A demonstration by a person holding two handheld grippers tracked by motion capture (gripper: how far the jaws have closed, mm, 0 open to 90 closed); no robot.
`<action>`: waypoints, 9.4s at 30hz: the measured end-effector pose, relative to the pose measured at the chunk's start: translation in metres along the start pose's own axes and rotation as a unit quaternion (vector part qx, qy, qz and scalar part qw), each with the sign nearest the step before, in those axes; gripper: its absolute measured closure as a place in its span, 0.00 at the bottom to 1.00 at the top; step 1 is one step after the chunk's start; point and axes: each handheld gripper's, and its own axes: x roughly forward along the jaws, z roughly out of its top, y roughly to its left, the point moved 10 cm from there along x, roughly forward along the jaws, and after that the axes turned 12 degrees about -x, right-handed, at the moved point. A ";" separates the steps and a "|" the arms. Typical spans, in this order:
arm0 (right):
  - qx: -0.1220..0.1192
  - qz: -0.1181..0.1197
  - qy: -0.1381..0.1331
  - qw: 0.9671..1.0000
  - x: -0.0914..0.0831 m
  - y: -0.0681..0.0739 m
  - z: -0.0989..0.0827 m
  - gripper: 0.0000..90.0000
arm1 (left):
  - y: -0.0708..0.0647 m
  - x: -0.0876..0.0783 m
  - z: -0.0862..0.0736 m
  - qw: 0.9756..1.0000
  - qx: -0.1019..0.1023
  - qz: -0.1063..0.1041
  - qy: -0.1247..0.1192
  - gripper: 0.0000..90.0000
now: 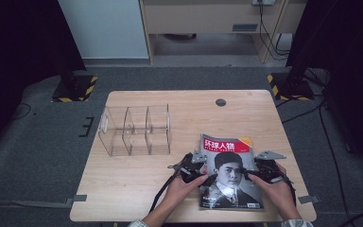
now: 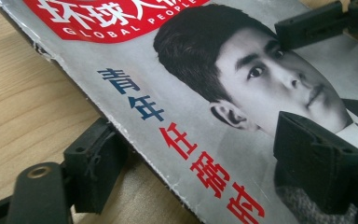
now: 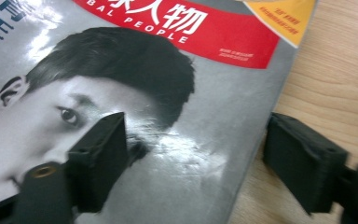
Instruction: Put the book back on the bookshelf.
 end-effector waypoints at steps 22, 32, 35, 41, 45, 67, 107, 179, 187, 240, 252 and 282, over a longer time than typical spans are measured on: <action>-0.003 0.014 -0.015 1.000 0.003 0.015 0.007 0.48 | 0.015 -0.016 0.014 0.999 -0.043 -0.001 -0.031 0.61; -0.009 0.017 -0.017 1.000 0.007 0.016 0.011 0.50 | 0.017 -0.014 0.028 1.000 -0.026 0.001 -0.008 0.62; -0.011 0.019 -0.017 1.000 0.007 0.016 0.011 0.50 | 0.018 -0.013 0.036 1.000 -0.021 0.006 -0.010 0.60; -0.012 0.021 -0.019 1.000 0.008 0.016 0.011 0.50 | 0.015 -0.008 0.052 1.000 -0.025 0.001 0.004 0.46; -0.015 0.023 -0.022 0.999 0.009 0.016 0.012 0.50 | 0.016 -0.004 0.061 0.999 -0.034 0.002 0.008 0.41; -0.018 0.025 -0.026 0.999 0.010 0.016 0.013 0.50 | 0.017 0.001 0.091 1.000 -0.027 -0.006 0.012 0.63; -0.033 0.030 -0.028 0.999 0.013 0.022 0.016 0.49 | 0.016 0.011 0.095 0.998 -0.040 -0.020 0.032 0.83; 0.073 -0.099 0.010 0.992 -0.008 -0.046 -0.010 0.30 | -0.016 -0.090 0.171 0.995 -0.025 -0.054 -0.074 0.96; 0.067 -0.103 0.014 0.992 -0.004 -0.047 -0.013 0.25 | -0.014 -0.111 0.184 0.993 -0.029 -0.057 -0.095 0.96; 0.036 -0.085 0.014 0.996 0.000 -0.037 -0.010 0.22 | -0.020 -0.173 0.197 0.993 -0.023 -0.026 -0.117 0.96; 0.035 -0.084 0.014 0.996 0.000 -0.037 -0.010 0.22 | -0.018 -0.194 0.195 0.992 -0.019 -0.023 -0.123 0.96; 0.033 -0.084 0.014 0.996 0.000 -0.037 -0.010 0.21 | -0.017 -0.234 0.182 0.992 -0.015 -0.030 -0.125 0.96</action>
